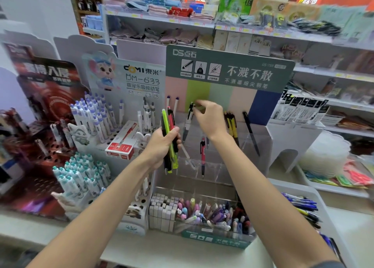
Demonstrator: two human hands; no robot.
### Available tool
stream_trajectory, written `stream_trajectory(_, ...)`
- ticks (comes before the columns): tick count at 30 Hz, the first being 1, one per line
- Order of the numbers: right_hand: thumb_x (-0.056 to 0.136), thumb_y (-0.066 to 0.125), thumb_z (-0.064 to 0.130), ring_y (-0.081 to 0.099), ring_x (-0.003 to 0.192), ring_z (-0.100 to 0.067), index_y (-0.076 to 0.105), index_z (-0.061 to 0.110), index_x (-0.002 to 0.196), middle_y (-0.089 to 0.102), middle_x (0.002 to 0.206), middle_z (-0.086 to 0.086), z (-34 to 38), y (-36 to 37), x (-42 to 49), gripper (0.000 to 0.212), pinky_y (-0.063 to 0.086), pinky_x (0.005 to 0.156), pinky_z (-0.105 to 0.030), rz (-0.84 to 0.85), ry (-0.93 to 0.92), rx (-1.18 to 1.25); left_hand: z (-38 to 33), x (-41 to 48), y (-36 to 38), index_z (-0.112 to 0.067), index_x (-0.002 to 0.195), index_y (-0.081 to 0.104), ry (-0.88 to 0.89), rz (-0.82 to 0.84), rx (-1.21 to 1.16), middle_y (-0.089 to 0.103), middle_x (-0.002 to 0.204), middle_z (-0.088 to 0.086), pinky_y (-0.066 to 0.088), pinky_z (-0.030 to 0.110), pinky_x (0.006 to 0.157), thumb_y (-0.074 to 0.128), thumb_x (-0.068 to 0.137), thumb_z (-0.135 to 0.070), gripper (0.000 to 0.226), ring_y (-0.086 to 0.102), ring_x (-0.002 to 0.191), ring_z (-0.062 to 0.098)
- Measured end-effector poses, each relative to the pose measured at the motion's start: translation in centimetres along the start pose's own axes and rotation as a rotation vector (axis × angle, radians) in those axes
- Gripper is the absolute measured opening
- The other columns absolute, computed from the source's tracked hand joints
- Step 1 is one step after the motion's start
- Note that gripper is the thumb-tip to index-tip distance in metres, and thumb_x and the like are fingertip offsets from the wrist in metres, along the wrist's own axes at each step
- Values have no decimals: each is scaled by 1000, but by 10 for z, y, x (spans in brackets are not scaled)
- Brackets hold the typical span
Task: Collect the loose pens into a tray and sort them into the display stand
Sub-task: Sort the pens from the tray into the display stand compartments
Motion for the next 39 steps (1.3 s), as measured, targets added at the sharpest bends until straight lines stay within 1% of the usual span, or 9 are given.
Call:
stream_trajectory(4,93,62,10,66,95,-15,70,6,115,72,107,-7,9,-22,-13,25,53,89,-26,-102,-56,145,-7,-5,-1,-2,93,61,35,-28,-48,71,79,9,58,30,63,63,95,-11,10,68,66,18)
stream_trajectory(7,87,74,24,67,83,-11,72,13,113,72,92,1,16,-8,-22,29,55,77,-23,125,4,325,-8,-4,8,-1,95,64,52,-5,-11,74,84,12,58,32,63,67,92,-12,11,71,67,21)
stream_trajectory(12,82,74,10,70,85,-19,66,19,119,71,94,-2,5,-4,-33,39,60,76,-41,185,76,377,-1,-2,27,-3,105,68,50,46,61,76,93,12,60,37,71,70,86,-26,29,74,81,29)
stream_trajectory(15,83,73,8,68,88,-15,63,18,118,70,94,-1,-5,-28,-35,38,58,83,-36,77,74,391,8,2,30,-2,112,67,30,38,130,76,99,14,62,41,77,63,96,-27,30,75,89,28)
stream_trajectory(20,87,70,6,62,83,-3,60,18,121,64,90,9,-38,-84,-55,38,51,82,-16,-252,63,251,24,-4,30,-4,105,63,-2,30,93,67,82,10,60,31,61,46,105,-19,23,68,70,21)
stream_trajectory(25,87,71,6,64,99,-14,58,13,126,67,111,-2,-59,-38,-90,41,54,92,-31,-51,19,42,40,-11,33,-8,108,62,-27,100,119,42,69,-2,38,19,52,41,107,-17,23,39,61,11)
stream_trajectory(29,91,67,13,65,103,-21,56,15,129,69,114,-7,-73,-3,-103,39,55,90,-38,135,61,-44,43,-19,37,-5,111,59,-45,167,112,44,69,-3,37,17,51,37,106,-11,22,40,60,9)
stream_trajectory(35,93,64,17,63,89,-15,62,10,128,67,108,-3,-56,-28,-95,35,54,83,-30,-67,4,37,36,-23,35,-7,108,64,-45,166,135,75,88,2,57,25,68,47,104,-11,18,65,70,12)
stream_trajectory(39,89,70,25,57,81,-5,71,16,111,63,95,8,-39,-27,-84,23,48,76,-22,52,58,213,35,-24,59,-4,112,65,-61,247,109,75,102,14,60,37,82,52,101,-14,19,73,90,26)
Point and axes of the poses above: each hand's wrist, its own x-axis towards the middle knuckle, its own y-axis out of the palm, z = x × y, the point moved 8 cm from there along x, towards the middle knuckle
